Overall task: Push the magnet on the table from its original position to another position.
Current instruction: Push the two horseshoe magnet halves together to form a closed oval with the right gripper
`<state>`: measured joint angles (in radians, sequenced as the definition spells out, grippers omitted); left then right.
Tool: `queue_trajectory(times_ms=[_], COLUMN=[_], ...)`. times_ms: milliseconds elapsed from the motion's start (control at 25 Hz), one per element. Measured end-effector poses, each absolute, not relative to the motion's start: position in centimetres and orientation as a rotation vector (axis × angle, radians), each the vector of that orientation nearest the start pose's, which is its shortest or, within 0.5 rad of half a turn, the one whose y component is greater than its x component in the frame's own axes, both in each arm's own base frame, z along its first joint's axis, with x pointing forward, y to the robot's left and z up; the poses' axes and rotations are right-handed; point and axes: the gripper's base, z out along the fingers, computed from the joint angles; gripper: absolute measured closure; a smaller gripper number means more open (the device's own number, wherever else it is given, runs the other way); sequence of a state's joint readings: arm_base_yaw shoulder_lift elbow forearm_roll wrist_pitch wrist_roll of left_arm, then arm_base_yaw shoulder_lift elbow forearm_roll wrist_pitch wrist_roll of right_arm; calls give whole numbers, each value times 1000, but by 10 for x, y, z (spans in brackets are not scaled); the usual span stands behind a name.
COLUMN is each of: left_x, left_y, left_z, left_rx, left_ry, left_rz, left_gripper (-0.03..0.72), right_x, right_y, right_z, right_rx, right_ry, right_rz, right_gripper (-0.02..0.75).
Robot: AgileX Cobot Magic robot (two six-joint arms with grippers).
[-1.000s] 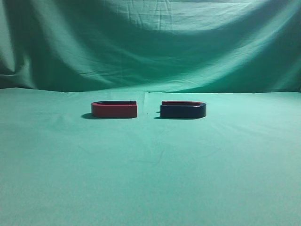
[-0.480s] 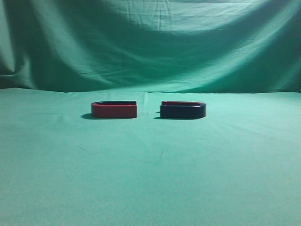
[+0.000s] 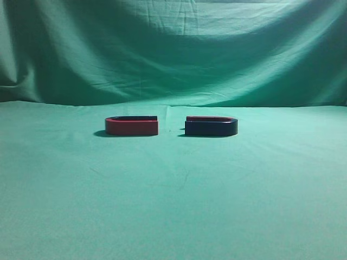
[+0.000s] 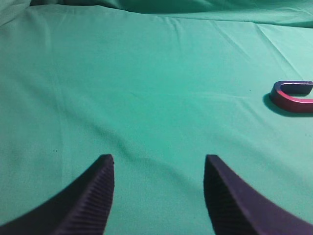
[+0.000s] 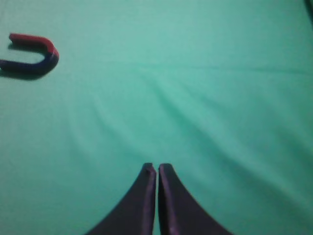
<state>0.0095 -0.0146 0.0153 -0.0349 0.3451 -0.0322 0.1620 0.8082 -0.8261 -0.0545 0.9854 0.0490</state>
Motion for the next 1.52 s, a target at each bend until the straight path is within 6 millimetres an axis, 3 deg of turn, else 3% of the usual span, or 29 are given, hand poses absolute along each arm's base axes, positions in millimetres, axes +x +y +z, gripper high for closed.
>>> queue_trajectory(times_ms=[120, 280, 440, 560, 720, 880, 1240, 1520], left_x=[53, 53, 53, 53, 53, 53, 53, 53], left_y=[-1, -1, -1, -1, -1, -1, -1, -1], left_z=[178, 178, 178, 178, 178, 178, 178, 178], left_rx=[-60, -60, -60, -60, -60, -60, -60, -60], left_ry=[1829, 1829, 1829, 1829, 1829, 1829, 1829, 1829], left_rz=[-50, -50, -50, -50, -50, -50, -50, -50], left_gripper=[289, 289, 289, 289, 289, 289, 289, 289], right_x=[153, 177, 200, 218, 243, 276, 348, 380], right_y=[21, 36, 55, 71, 100, 124, 150, 162], right_z=[324, 314, 292, 273, 258, 248, 210, 176], right_rx=[-197, -222, -308, -382, -498, -456, -420, -423], right_ry=[2560, 2663, 2765, 2821, 2847, 2881, 2917, 2955], right_rz=[10, 156, 329, 351, 341, 272, 137, 111], right_gripper=[738, 738, 738, 738, 738, 738, 738, 738])
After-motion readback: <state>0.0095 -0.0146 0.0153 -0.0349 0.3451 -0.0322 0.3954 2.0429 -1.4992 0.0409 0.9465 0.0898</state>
